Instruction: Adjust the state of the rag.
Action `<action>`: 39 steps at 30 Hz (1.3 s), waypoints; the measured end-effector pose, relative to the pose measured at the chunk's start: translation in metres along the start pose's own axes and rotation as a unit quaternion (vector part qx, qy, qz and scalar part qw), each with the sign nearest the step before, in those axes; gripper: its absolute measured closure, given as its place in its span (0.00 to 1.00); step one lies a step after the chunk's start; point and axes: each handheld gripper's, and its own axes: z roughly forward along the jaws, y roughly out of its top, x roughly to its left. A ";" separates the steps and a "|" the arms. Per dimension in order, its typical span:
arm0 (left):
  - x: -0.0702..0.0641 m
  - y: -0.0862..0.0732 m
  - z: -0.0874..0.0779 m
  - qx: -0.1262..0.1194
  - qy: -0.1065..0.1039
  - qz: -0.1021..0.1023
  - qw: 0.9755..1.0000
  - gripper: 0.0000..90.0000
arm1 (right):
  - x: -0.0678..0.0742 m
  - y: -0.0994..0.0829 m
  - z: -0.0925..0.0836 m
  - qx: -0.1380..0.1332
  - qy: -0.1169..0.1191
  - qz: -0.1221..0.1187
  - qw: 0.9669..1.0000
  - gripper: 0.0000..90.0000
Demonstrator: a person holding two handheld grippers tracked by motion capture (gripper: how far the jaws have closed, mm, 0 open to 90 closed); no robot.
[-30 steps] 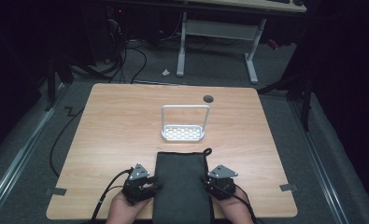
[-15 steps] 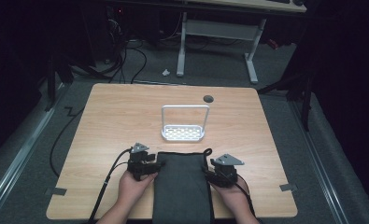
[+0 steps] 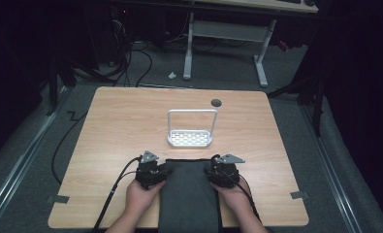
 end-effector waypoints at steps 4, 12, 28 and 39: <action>0.002 0.000 0.000 0.000 -0.005 -0.012 1.000 0.79 | 0.000 0.000 0.000 -0.003 -0.001 0.009 1.000 0.69; 0.001 -0.001 -0.001 0.002 -0.005 -0.004 1.000 0.88 | 0.005 -0.002 0.000 -0.006 0.008 0.006 1.000 0.88; -0.003 -0.001 -0.006 -0.016 -0.006 0.009 1.000 0.90 | 0.010 -0.001 -0.018 -0.054 0.002 -0.025 0.998 0.90; -0.014 0.010 -0.020 -0.059 0.010 0.027 0.998 0.93 | 0.018 0.006 -0.035 -0.101 -0.015 -0.048 0.994 0.90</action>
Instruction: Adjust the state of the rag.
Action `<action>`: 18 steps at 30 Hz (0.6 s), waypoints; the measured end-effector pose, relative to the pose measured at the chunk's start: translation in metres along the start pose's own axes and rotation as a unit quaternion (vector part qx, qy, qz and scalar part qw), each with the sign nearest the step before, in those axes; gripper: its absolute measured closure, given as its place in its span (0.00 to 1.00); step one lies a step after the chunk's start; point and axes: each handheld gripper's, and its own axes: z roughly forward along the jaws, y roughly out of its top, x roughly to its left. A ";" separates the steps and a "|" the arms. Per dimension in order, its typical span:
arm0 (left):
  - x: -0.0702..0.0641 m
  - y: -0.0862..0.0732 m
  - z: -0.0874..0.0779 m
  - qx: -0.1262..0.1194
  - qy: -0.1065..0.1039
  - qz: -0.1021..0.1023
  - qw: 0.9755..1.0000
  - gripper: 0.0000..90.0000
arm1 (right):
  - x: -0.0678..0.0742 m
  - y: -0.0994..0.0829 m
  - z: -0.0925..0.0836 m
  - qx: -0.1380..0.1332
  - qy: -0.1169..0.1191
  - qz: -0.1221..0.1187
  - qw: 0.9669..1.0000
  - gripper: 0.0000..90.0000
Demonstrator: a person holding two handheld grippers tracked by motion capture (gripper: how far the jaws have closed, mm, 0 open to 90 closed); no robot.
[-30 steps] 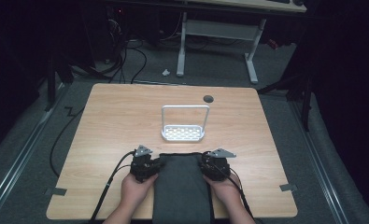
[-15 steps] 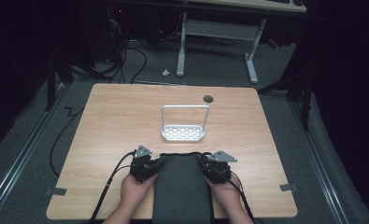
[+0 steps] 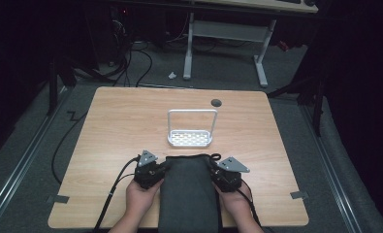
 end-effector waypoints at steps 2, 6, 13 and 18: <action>0.000 0.006 0.000 0.003 -0.005 -0.003 1.000 0.93 | 0.001 0.003 -0.003 -0.003 -0.006 -0.007 1.000 0.90; -0.003 0.017 -0.001 -0.002 0.004 0.011 1.000 0.93 | -0.001 0.007 -0.001 -0.004 -0.012 -0.009 1.000 0.90; -0.008 0.035 -0.007 -0.026 0.001 0.021 0.999 0.94 | -0.004 0.021 -0.008 -0.029 -0.018 -0.002 0.999 0.90; -0.012 0.049 -0.015 -0.051 0.002 0.030 0.998 0.94 | -0.008 0.034 -0.016 -0.054 -0.019 0.006 0.998 0.90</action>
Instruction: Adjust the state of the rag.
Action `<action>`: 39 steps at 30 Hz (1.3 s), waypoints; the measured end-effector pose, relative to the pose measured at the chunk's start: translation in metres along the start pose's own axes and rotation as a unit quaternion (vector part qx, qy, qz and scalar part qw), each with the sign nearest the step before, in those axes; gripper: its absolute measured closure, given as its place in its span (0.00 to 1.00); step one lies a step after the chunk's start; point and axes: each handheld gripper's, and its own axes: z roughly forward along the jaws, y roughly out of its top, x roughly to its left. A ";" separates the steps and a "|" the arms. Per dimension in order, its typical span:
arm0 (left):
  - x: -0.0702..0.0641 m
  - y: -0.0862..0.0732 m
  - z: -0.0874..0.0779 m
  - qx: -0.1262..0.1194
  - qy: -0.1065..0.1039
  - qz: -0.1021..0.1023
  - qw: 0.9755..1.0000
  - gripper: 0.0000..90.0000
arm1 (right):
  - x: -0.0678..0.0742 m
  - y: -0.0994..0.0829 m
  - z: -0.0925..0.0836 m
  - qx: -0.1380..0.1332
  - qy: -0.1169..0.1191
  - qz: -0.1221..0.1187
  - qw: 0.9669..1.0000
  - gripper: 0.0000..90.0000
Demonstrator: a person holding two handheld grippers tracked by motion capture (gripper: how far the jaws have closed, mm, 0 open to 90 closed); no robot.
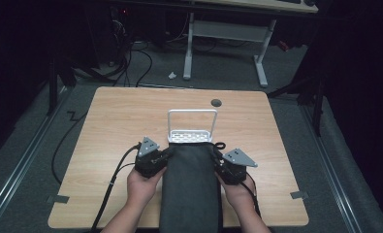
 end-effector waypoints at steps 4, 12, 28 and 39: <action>-0.001 0.011 -0.004 -0.013 0.000 0.005 1.000 0.94 | -0.004 0.012 -0.006 -0.020 0.000 0.009 1.000 0.90; -0.004 0.033 -0.012 -0.044 0.003 0.016 0.999 0.94 | -0.006 0.035 -0.015 -0.055 -0.007 0.006 0.998 0.90; -0.009 0.076 -0.031 -0.096 0.009 0.040 0.995 0.94 | -0.007 0.079 -0.031 -0.111 -0.014 -0.003 0.994 0.90; -0.009 0.098 -0.040 -0.120 0.014 0.045 0.992 0.94 | -0.007 0.099 -0.035 -0.134 -0.014 0.000 0.991 0.90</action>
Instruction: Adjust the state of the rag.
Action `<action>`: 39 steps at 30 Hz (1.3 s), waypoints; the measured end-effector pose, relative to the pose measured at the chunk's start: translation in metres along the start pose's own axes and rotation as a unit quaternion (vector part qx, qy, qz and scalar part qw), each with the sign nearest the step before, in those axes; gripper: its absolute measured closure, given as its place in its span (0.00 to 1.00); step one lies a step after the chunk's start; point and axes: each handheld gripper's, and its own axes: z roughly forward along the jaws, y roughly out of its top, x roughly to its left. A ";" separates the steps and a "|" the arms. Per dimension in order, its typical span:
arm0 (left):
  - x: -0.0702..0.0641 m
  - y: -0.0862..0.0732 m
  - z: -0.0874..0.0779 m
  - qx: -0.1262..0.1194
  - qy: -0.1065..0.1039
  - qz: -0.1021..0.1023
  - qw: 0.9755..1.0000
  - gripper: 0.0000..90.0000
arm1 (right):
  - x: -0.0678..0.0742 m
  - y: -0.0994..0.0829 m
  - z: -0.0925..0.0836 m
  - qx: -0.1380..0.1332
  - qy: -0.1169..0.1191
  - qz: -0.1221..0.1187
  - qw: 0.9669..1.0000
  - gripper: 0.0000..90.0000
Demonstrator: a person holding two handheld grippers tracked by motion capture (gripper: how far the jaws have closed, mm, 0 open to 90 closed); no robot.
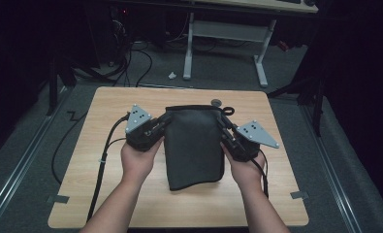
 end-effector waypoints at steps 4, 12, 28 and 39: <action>0.001 0.008 0.000 -0.007 0.002 0.003 1.000 0.95 | -0.001 0.006 0.001 -0.006 -0.001 -0.004 1.000 0.90; 0.000 0.030 -0.001 -0.023 0.006 0.017 1.000 0.95 | -0.005 0.025 0.003 -0.022 -0.003 0.002 1.000 0.90; 0.000 0.057 0.004 -0.036 0.011 0.036 0.999 0.95 | -0.013 0.053 0.008 -0.043 -0.014 0.001 0.999 0.90; 0.009 0.083 0.015 -0.043 0.017 0.048 0.998 0.95 | -0.021 0.070 0.022 -0.053 -0.015 0.006 0.998 0.90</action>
